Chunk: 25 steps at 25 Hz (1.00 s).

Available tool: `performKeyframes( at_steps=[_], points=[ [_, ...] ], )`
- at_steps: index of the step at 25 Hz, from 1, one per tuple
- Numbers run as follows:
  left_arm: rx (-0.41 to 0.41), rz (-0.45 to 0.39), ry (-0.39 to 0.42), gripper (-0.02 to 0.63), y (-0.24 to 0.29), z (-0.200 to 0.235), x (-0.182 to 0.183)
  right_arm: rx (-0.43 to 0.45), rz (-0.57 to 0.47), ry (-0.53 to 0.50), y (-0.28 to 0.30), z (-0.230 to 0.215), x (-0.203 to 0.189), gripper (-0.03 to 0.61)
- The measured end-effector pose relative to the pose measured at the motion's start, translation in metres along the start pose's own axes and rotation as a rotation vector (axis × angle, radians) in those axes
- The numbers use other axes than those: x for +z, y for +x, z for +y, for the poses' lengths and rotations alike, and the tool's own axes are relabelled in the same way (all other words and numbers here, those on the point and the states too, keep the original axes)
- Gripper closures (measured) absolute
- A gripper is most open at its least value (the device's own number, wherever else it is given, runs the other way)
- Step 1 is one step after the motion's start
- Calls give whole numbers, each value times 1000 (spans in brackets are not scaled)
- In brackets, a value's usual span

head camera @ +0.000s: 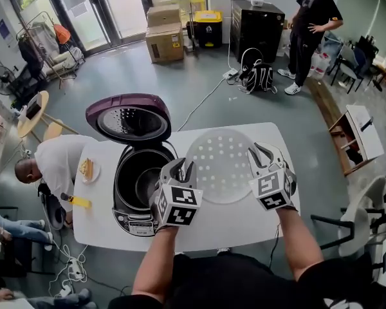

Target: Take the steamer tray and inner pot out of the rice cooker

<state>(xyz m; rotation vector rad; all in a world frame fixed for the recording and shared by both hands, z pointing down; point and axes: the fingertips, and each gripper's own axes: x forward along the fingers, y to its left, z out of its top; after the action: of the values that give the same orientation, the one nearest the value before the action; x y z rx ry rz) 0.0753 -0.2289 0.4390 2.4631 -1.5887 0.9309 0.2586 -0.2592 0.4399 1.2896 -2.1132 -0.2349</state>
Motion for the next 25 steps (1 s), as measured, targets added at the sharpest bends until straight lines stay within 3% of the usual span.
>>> performKeyframes(
  at_steps=[8, 18, 25],
  points=[
    [-7, 46, -58, 531, 45, -42, -18, 43, 59, 22, 19, -12, -62, 500],
    [9, 144, -143, 541, 125, -75, -99, 126, 177, 15, 79, 18, -155, 500],
    [9, 222, -138, 541, 175, -79, -143, 171, 212, -26, 125, 41, -201, 494]
  ],
)
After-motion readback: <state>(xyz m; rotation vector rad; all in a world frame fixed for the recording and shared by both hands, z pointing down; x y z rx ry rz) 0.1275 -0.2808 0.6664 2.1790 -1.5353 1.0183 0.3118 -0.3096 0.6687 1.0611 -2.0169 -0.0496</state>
